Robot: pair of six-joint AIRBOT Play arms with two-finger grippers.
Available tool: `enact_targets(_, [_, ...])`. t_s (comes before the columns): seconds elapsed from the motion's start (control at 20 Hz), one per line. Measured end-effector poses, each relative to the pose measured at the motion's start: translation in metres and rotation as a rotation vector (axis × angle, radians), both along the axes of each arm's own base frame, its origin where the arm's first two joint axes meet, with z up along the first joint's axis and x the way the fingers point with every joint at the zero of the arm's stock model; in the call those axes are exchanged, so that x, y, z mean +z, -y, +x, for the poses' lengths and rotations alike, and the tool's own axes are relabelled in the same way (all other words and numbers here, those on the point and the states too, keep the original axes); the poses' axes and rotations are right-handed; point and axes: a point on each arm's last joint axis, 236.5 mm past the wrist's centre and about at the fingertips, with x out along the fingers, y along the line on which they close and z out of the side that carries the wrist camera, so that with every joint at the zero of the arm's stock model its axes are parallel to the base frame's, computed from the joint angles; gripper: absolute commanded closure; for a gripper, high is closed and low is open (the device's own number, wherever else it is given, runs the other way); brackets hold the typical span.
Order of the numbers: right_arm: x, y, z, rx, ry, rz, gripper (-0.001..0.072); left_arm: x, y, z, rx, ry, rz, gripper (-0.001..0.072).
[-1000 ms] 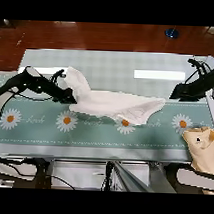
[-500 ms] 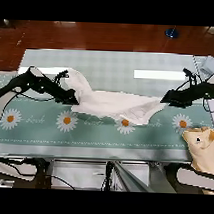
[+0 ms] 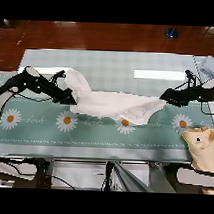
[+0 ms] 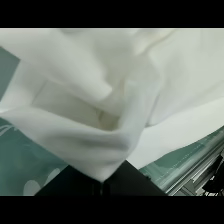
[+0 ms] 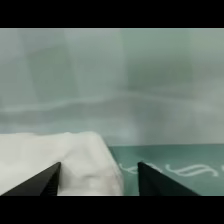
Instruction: Fold the shirts.
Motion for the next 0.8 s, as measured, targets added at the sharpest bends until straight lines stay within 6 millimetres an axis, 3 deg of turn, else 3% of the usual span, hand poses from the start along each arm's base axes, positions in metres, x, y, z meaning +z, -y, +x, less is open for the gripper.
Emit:
enact_targets(0.05, [-0.005, -0.007, 0.002, -0.010, -0.010, 0.026, 0.0211, 0.000, 0.000, 0.000, 0.000, -0.001, -0.002, 0.0661])
enact_targets(0.1, [-0.010, -0.015, 0.003, -0.009, -0.020, 0.047, 0.0342, 0.001, 0.000, 0.000, 0.000, -0.002, -0.003, 0.0661])
enact_targets(0.2, [-0.020, -0.031, -0.001, 0.023, -0.051, 0.065, 0.0692, 0.001, -0.001, -0.001, -0.001, -0.002, -0.004, 0.0661])
enact_targets(0.35, [-0.021, -0.046, -0.004, 0.065, -0.055, 0.071, 0.0692, 0.001, 0.000, -0.001, -0.003, -0.003, -0.005, 0.0681])
enact_targets(0.45, [-0.008, -0.044, -0.004, 0.095, -0.018, 0.042, 0.0693, 0.004, 0.000, 0.000, -0.010, 0.001, -0.009, 0.0682])
enact_targets(0.65, [0.070, -0.036, 0.014, 0.086, 0.196, 0.014, 0.0693, 0.035, 0.000, 0.022, -0.035, 0.084, -0.017, 0.0683])
enact_targets(0.8, [0.150, -0.032, 0.018, 0.088, 0.399, -0.028, 0.0693, 0.098, -0.001, 0.057, -0.048, 0.277, -0.011, 0.0683])
